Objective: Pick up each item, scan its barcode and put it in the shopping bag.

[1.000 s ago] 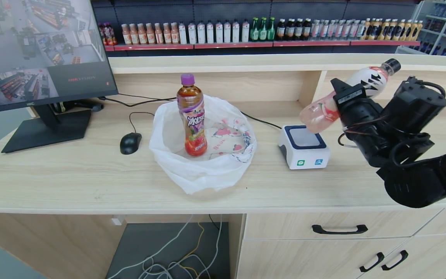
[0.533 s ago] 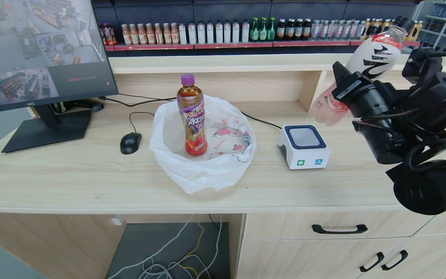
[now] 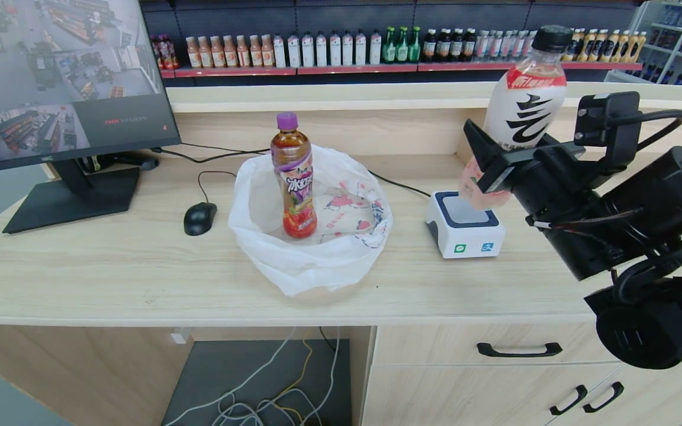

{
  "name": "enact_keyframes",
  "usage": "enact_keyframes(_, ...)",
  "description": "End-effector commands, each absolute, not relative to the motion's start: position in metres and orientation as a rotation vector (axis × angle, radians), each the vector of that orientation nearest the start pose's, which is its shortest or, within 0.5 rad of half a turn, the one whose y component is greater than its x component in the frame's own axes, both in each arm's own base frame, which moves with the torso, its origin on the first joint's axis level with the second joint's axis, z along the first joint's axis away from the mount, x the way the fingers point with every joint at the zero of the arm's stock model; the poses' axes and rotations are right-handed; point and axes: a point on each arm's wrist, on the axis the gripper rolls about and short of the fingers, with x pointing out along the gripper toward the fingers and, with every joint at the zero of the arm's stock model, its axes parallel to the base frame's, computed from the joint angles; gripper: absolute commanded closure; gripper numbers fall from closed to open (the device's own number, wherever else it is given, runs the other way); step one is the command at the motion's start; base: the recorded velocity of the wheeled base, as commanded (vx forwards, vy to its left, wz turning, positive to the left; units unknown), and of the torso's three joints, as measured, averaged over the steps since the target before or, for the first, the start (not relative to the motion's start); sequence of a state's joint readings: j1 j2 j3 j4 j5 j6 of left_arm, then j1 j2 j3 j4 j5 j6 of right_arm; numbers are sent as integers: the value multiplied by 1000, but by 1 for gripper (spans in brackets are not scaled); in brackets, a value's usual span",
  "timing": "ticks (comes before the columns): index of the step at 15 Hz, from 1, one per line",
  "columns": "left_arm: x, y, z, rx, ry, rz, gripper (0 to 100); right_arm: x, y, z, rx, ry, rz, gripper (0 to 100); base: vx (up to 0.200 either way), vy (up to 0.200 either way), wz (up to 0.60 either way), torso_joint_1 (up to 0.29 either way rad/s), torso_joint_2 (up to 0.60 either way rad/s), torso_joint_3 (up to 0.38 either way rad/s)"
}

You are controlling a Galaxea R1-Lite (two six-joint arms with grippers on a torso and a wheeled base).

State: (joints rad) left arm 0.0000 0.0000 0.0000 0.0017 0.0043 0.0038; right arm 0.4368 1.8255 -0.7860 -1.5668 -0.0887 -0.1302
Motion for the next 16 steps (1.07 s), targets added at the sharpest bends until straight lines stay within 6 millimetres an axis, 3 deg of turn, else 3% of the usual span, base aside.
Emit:
enact_keyframes(1,-23,0,75,5,2,5,0,288,134,222,6,-508,314,100,0,0,0,0,0,0)
enact_keyframes(4,-23,0,75,0,0,5,0,290,136,219,22,-496,320,100,0,0,0,0,0,0)
enact_keyframes(16,-23,0,75,-12,0,8,0,300,138,211,46,-473,321,100,0,183,0,3,3,1)
